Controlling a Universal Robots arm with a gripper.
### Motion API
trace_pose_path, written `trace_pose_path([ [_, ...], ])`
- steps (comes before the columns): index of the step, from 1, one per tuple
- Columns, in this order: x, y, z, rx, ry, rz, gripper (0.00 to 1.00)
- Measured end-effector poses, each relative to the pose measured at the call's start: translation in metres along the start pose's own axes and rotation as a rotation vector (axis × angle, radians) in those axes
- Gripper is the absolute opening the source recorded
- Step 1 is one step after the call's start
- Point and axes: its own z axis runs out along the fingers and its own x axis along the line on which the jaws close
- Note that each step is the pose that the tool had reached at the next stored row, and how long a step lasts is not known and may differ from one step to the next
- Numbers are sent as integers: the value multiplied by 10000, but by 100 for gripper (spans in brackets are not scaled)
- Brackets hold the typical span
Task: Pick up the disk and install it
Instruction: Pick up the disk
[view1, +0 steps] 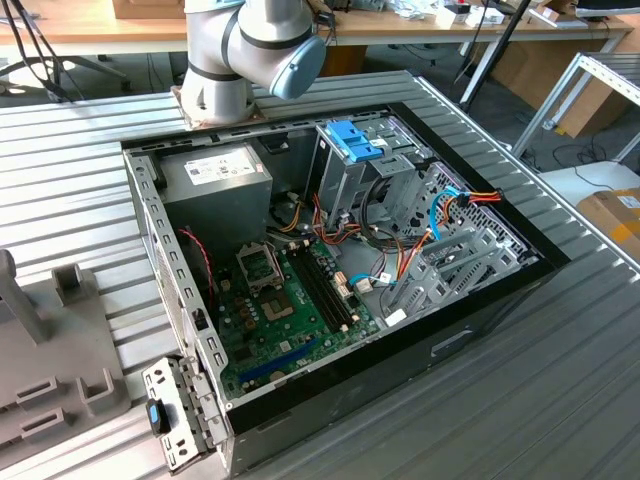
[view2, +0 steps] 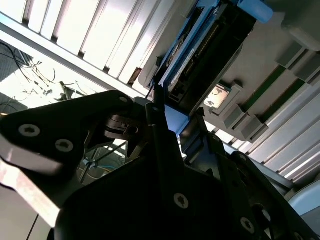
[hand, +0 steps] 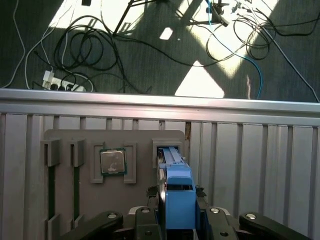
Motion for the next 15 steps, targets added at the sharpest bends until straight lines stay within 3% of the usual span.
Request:
trace_pose_path([
  [5,-1,1,-28,2,-2,0,36],
  [9,-1,1,-116,5,-3,0,36],
  [11,-2,2,-168,4,-3,0,36],
  [15,-4,3,-361,15,-35,-1,36],
])
